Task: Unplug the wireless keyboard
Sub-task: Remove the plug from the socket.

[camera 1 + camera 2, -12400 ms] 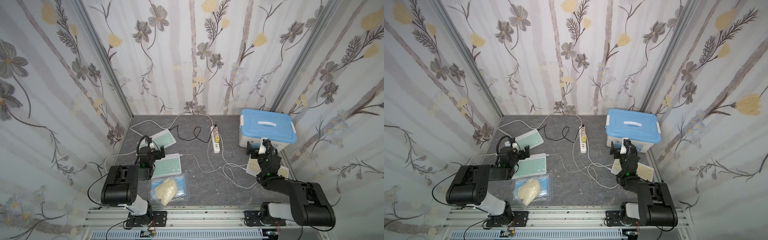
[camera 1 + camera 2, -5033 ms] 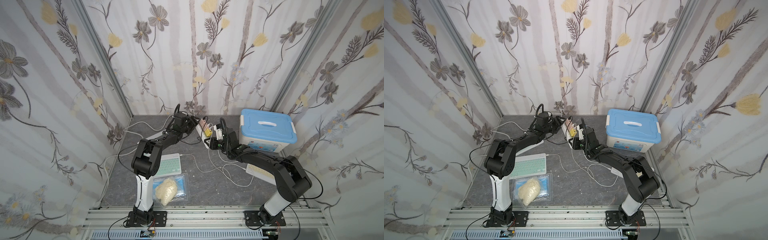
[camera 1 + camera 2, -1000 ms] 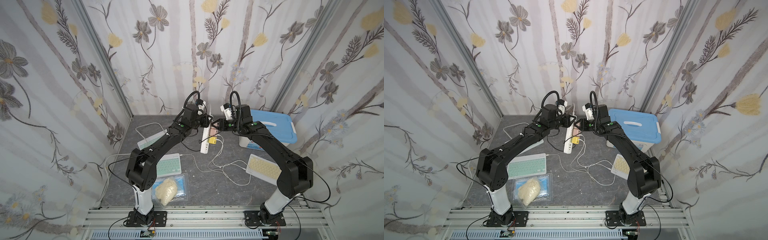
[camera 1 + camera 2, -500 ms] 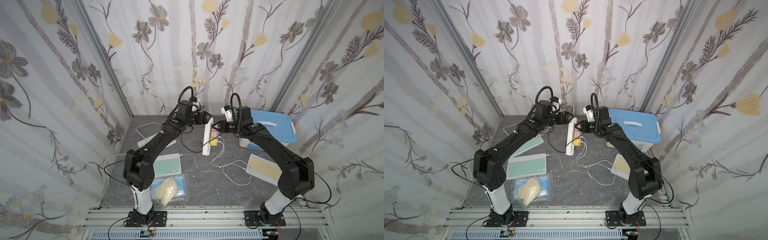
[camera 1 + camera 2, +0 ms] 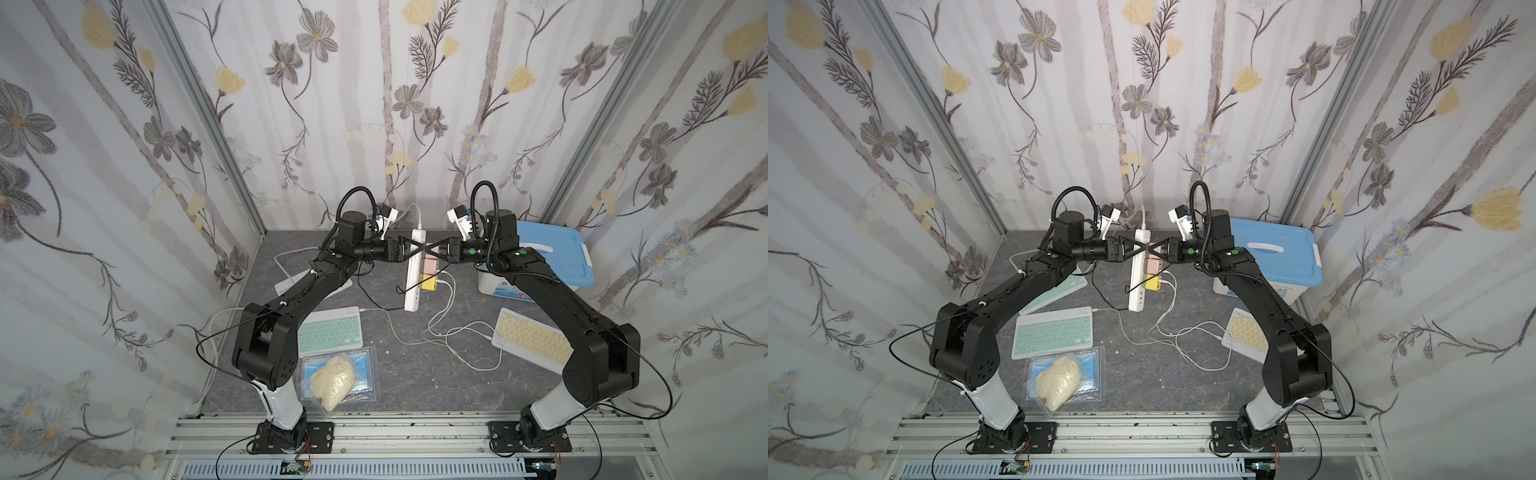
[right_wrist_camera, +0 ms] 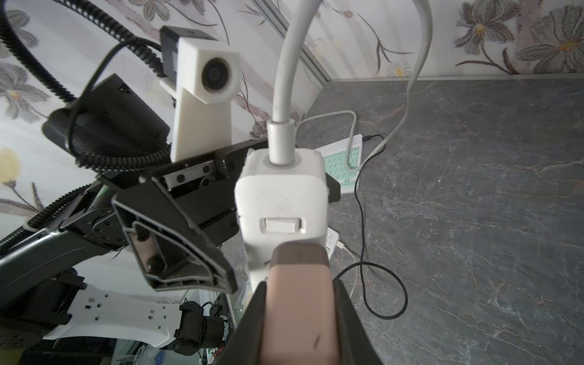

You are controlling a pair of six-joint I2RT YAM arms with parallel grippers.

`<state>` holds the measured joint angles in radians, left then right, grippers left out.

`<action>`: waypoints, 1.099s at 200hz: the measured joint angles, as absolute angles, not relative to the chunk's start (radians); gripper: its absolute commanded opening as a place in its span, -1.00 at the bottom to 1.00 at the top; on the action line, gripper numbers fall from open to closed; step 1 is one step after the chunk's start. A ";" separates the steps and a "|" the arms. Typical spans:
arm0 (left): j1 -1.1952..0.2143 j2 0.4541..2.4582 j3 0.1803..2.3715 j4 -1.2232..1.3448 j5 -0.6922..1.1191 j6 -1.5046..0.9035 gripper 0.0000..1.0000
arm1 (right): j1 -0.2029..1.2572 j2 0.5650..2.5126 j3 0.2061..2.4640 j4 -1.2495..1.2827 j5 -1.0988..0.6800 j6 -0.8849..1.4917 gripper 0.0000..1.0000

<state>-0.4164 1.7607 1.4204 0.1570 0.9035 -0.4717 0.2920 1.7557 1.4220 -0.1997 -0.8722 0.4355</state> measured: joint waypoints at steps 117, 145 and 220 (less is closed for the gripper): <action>-0.418 1.811 1.483 0.440 1.089 -0.617 0.70 | 0.278 1.732 1.417 -0.166 -1.023 0.368 -1.00; -0.419 1.818 1.487 0.455 1.092 -0.643 0.40 | 0.278 1.732 1.413 -0.165 -1.025 0.368 -1.00; -0.418 1.826 1.493 0.464 1.093 -0.662 -1.00 | 0.278 1.732 1.404 -0.152 -1.020 0.370 -1.00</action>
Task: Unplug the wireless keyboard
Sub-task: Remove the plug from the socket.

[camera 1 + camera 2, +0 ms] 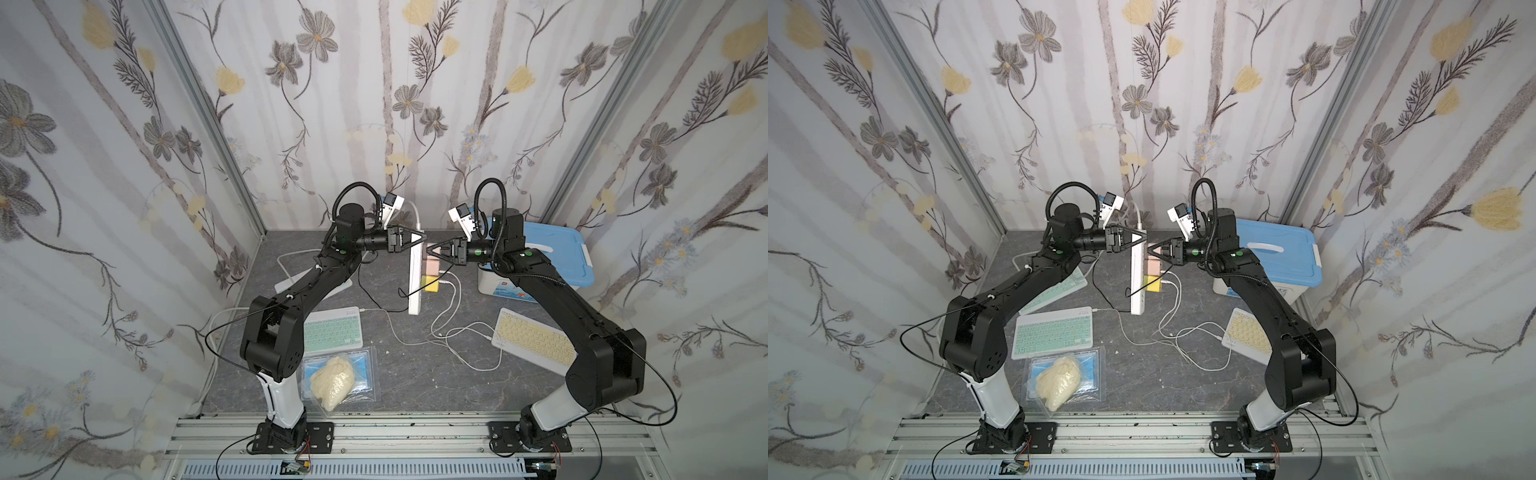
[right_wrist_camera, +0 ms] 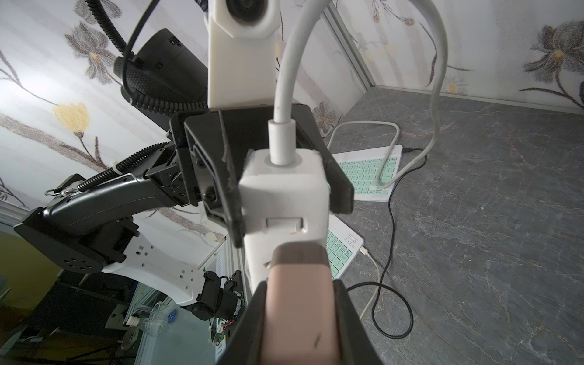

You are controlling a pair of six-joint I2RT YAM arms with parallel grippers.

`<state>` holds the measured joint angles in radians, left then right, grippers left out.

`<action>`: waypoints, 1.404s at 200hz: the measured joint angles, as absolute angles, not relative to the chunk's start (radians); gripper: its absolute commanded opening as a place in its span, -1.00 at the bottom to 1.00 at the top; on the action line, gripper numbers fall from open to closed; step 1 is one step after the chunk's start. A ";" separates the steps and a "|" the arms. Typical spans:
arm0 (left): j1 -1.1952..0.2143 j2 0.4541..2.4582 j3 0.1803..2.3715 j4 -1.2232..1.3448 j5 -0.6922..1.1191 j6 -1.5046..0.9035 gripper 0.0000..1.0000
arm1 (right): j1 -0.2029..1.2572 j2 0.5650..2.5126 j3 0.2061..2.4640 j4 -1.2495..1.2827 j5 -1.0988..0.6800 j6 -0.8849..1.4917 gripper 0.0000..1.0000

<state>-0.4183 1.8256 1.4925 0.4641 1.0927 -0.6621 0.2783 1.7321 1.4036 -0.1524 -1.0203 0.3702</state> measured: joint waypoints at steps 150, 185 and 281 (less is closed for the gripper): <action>-0.417 1.811 1.481 0.490 1.066 -0.722 -1.00 | 0.286 1.747 1.387 -0.040 -1.063 0.422 -0.29; -0.416 1.811 1.478 0.505 1.073 -0.722 -1.00 | 0.287 1.757 1.394 -0.041 -1.062 0.435 -0.87; -0.409 1.773 1.481 0.374 1.056 -0.589 -1.00 | 0.284 1.750 1.385 -0.056 -1.065 0.373 -1.00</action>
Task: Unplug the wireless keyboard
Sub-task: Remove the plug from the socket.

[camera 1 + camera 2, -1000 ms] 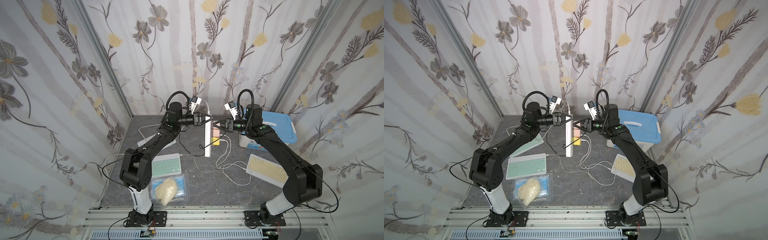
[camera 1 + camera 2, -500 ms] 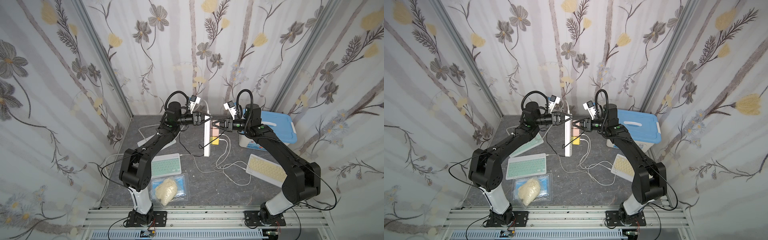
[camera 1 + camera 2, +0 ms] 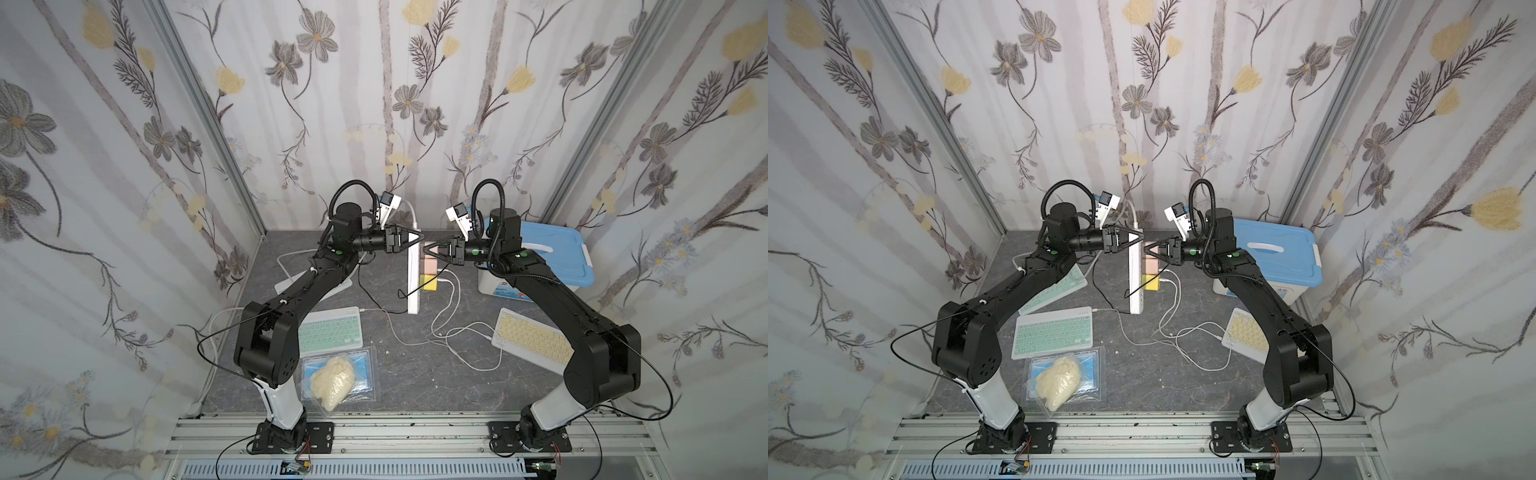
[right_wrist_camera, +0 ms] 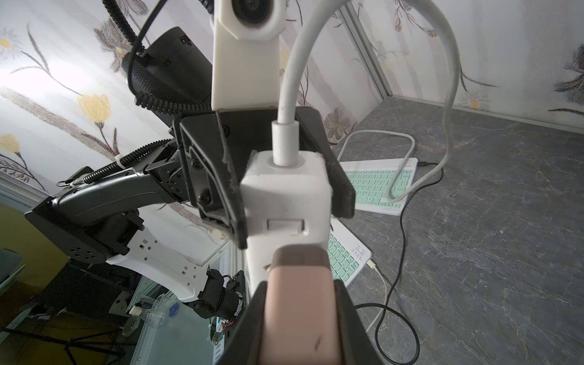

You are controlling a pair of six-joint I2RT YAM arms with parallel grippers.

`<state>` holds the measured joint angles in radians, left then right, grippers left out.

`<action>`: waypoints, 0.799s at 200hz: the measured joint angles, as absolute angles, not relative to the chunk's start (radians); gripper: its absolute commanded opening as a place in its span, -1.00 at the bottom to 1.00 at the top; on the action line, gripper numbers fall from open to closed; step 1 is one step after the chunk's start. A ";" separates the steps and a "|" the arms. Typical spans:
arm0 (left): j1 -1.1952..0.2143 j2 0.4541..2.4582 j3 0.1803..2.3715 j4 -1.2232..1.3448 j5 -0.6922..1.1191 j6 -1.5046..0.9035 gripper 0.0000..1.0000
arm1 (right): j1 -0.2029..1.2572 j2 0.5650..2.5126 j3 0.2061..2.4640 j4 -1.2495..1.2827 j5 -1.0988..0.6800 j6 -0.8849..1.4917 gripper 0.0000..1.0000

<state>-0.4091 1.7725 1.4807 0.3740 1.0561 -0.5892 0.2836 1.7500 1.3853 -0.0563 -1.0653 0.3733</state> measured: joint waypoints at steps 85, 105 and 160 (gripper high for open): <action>-0.371 1.763 1.459 0.384 1.059 -0.594 -1.00 | 0.259 1.687 1.308 0.040 -1.069 0.374 -1.00; -0.370 1.763 1.471 0.348 1.043 -0.575 -1.00 | 0.263 1.688 1.333 0.004 -1.065 0.340 -1.00; -0.368 1.766 1.485 0.301 1.023 -0.549 -1.00 | 0.261 1.691 1.341 -0.047 -1.040 0.312 -1.00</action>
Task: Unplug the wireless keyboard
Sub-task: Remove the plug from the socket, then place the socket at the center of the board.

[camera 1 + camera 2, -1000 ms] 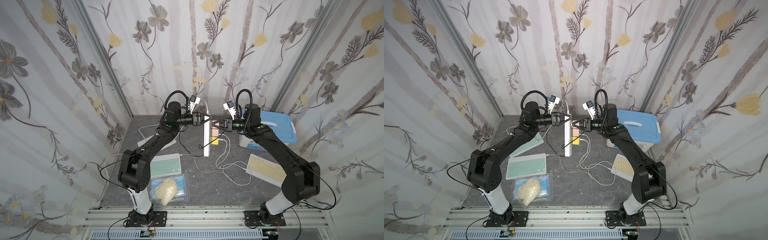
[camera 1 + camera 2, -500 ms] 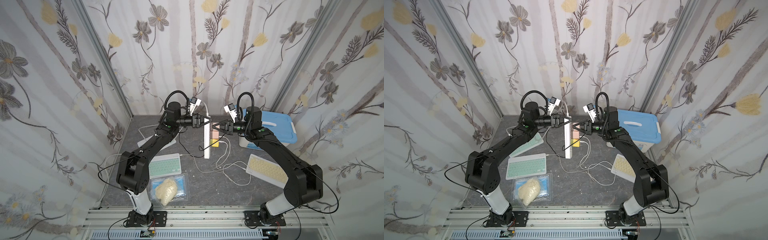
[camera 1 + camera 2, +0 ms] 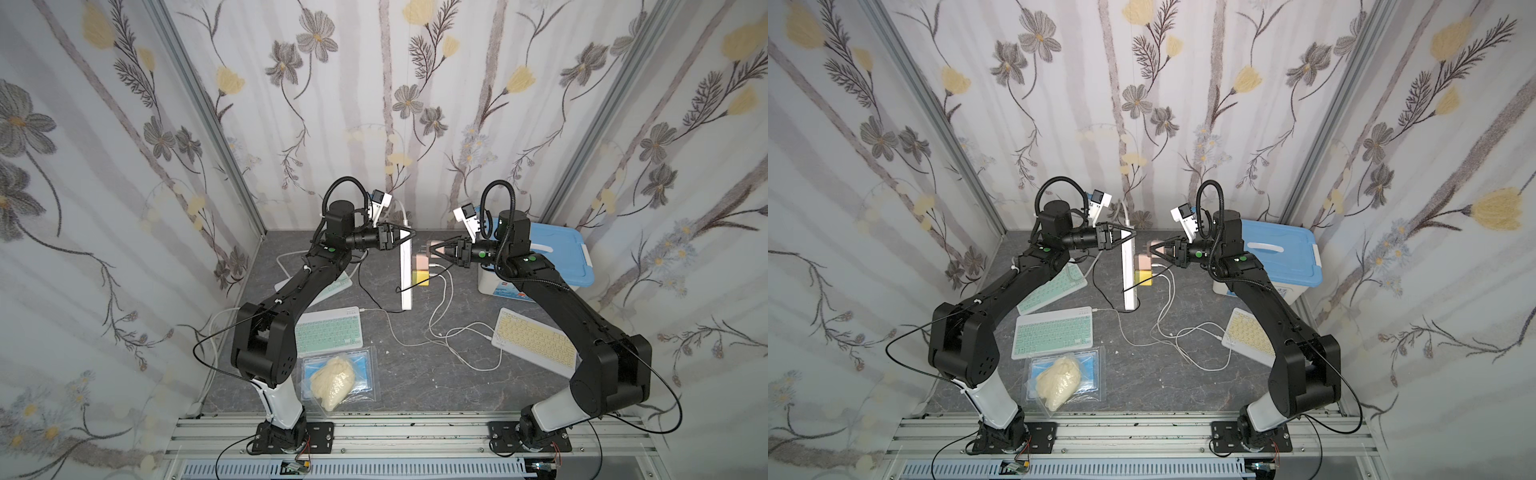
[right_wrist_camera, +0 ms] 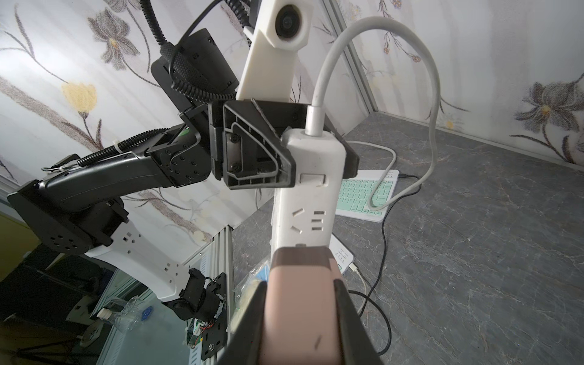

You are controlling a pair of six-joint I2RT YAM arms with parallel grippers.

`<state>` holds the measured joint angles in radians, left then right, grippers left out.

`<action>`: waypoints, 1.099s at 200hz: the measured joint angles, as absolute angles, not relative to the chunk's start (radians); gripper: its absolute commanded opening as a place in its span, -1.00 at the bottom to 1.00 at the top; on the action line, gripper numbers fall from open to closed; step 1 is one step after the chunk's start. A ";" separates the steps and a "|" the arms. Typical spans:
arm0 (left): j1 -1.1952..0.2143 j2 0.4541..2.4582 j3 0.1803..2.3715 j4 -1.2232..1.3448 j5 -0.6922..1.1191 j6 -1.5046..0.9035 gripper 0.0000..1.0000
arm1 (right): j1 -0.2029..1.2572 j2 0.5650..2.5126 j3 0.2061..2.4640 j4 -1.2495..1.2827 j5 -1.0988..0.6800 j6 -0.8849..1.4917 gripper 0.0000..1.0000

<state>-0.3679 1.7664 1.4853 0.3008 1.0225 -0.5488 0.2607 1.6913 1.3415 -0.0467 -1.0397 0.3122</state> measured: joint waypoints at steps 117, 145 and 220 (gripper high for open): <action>-0.371 1.830 1.530 0.276 0.915 -0.557 -1.00 | 0.268 1.661 1.339 -0.039 -1.014 0.362 -1.00; -0.372 1.886 1.560 0.253 0.872 -0.557 -1.00 | 0.299 1.662 1.338 -0.035 -0.993 0.376 -1.00; -0.376 2.080 1.622 0.228 0.749 -0.585 -1.00 | 0.327 1.676 1.298 -0.041 -0.936 0.383 -1.00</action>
